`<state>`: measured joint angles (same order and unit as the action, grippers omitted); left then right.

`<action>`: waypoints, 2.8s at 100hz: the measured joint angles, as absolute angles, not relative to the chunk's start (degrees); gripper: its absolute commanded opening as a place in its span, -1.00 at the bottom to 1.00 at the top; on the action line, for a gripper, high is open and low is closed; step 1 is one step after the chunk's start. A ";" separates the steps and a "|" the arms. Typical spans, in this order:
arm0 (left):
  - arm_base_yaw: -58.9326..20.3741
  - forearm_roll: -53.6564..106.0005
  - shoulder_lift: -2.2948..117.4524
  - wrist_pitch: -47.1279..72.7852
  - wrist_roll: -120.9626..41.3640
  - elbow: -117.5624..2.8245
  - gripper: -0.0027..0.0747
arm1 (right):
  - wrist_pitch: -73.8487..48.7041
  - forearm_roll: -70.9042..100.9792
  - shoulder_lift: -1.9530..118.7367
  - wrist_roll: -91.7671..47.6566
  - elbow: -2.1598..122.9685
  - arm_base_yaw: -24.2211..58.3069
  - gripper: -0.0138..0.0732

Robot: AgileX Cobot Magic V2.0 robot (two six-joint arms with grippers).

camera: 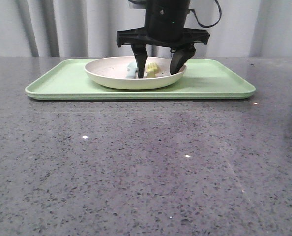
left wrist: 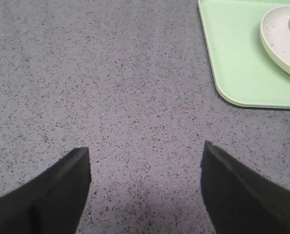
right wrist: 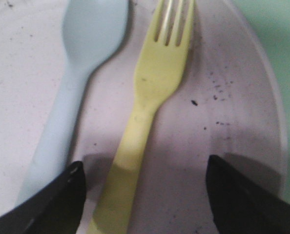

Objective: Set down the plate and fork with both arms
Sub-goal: 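Lower the open right gripper over the yellow fork and close on it, then lift the yellow fork and move it beside the plate on the tray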

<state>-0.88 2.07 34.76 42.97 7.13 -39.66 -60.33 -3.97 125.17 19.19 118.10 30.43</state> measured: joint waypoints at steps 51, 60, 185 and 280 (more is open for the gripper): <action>-0.88 2.07 34.76 42.97 7.13 -39.66 0.29 | -60.33 -2.05 125.51 19.32 118.44 30.43 -0.19; -0.88 2.07 34.76 42.97 7.13 -39.66 0.29 | -60.33 -1.93 125.51 19.32 118.44 30.43 -0.36; -0.88 2.07 34.76 42.97 7.13 -39.66 0.29 | -65.21 -1.61 115.92 18.72 118.45 21.77 -0.82; -0.88 2.07 34.76 42.97 7.13 -39.66 0.29 | -61.26 4.62 115.80 15.69 106.96 19.05 -0.82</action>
